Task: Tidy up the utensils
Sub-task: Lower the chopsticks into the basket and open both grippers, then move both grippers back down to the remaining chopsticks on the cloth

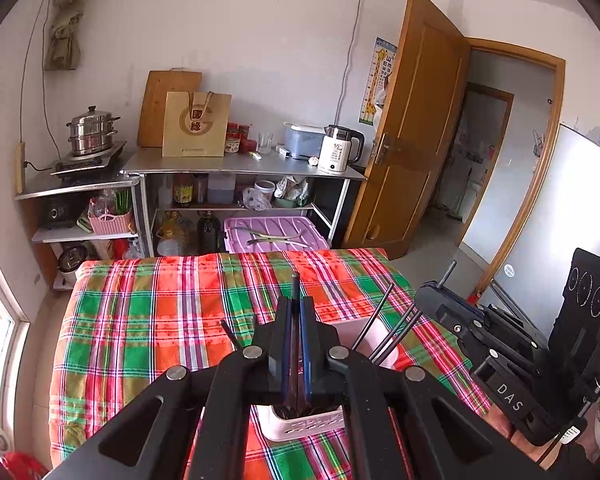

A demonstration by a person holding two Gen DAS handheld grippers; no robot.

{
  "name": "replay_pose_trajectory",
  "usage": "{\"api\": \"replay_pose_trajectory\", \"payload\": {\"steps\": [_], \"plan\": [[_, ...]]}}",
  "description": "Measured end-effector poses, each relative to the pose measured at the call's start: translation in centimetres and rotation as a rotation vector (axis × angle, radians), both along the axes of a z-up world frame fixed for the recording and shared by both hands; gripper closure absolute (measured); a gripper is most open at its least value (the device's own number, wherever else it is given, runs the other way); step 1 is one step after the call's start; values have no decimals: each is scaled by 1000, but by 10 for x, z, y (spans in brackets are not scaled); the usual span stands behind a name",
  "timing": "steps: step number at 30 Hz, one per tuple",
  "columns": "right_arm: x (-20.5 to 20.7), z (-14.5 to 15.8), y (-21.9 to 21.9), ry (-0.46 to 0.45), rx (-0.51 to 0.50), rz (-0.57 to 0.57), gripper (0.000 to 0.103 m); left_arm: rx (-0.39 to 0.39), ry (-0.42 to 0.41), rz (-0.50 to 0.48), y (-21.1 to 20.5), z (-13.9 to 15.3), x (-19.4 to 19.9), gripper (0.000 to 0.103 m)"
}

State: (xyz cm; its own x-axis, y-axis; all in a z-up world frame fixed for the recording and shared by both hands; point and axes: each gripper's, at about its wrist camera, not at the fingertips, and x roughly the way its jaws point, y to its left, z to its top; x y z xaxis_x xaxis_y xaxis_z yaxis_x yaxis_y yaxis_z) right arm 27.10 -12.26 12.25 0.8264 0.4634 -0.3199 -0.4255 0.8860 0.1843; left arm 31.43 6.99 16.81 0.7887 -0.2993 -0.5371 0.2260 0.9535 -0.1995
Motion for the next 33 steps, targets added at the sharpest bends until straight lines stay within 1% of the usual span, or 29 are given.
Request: {"api": "replay_pose_trajectory", "payload": {"steps": [9,12,16,19,22,24,26,29,33], "plan": [[2,-23,4,60,-45,17,99,19,65,2,-1,-32,5,99],[4,-31,7,88,-61,24,98,8,68,11,3,-35,3,99],[7,-33,8,95,-59,27,98,2,77,21,7,-33,1,99],[3,-31,6,86,-59,19,98,-5,71,24,7,-30,-5,99],[-4,-28,1,75,-51,8,91,-9,52,18,7,-24,-14,98],[-10,-23,-4,66,-44,3,90,-9,40,19,6,-20,-21,94],[-16,-18,-10,54,-36,-3,90,-8,22,18,6,-16,-31,88],[-31,-11,-20,41,-22,-8,90,-7,-5,17,7,-10,-48,88],[-58,-10,-31,35,-7,-1,90,-15,-30,20,8,-9,-76,87]]}}
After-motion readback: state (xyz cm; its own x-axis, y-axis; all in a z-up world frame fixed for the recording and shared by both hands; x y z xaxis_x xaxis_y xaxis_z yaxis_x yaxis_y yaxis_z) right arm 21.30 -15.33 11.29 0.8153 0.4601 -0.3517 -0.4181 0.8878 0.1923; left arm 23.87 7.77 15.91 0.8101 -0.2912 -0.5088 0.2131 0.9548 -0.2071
